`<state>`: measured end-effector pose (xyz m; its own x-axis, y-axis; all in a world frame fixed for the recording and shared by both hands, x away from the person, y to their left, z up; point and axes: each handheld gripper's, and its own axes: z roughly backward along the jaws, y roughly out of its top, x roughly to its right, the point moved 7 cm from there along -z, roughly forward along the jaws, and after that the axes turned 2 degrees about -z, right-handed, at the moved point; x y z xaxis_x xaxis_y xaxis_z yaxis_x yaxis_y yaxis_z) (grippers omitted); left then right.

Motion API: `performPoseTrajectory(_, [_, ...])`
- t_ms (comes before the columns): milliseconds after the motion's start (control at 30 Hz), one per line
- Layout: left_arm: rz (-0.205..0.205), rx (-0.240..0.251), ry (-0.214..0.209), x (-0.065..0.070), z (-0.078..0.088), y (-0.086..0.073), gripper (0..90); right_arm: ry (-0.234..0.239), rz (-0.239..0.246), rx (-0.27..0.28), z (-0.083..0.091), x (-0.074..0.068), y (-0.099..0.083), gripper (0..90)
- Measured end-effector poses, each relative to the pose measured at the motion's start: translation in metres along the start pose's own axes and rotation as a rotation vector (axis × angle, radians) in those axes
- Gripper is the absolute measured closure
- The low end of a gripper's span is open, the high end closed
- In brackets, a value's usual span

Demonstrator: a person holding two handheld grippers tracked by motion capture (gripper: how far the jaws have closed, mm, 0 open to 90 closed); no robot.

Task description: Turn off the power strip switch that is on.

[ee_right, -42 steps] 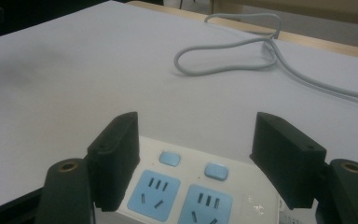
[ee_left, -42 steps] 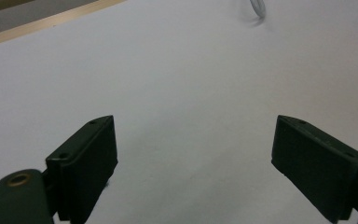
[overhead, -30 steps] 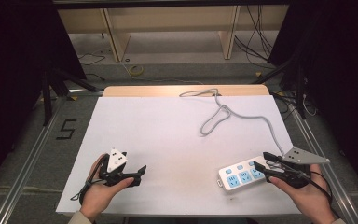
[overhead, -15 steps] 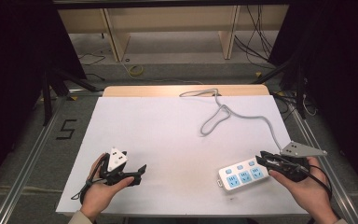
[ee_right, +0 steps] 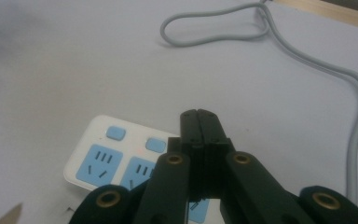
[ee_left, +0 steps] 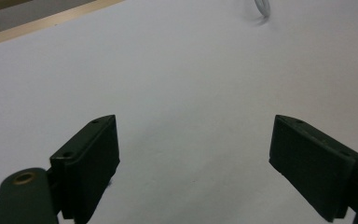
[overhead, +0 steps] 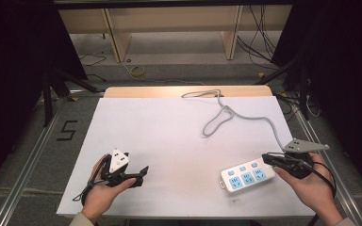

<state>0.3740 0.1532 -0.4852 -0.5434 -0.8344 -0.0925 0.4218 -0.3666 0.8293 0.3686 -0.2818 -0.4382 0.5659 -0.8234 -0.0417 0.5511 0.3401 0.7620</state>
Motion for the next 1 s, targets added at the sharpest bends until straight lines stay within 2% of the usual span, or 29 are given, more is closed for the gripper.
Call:
performPoseTrajectory(267, [-0.001, 0.0, -0.002, 0.0, 0.0, 0.0, 15.5, -0.003, -0.013, -0.073, -0.005, 0.001, 0.001, 90.0])
performPoseTrajectory(1000, [-0.004, -0.004, -0.003, 0.001, -0.001, 0.0, 15.6, 0.018, -0.017, -0.171, -0.019, -0.008, 0.01, 90.0])
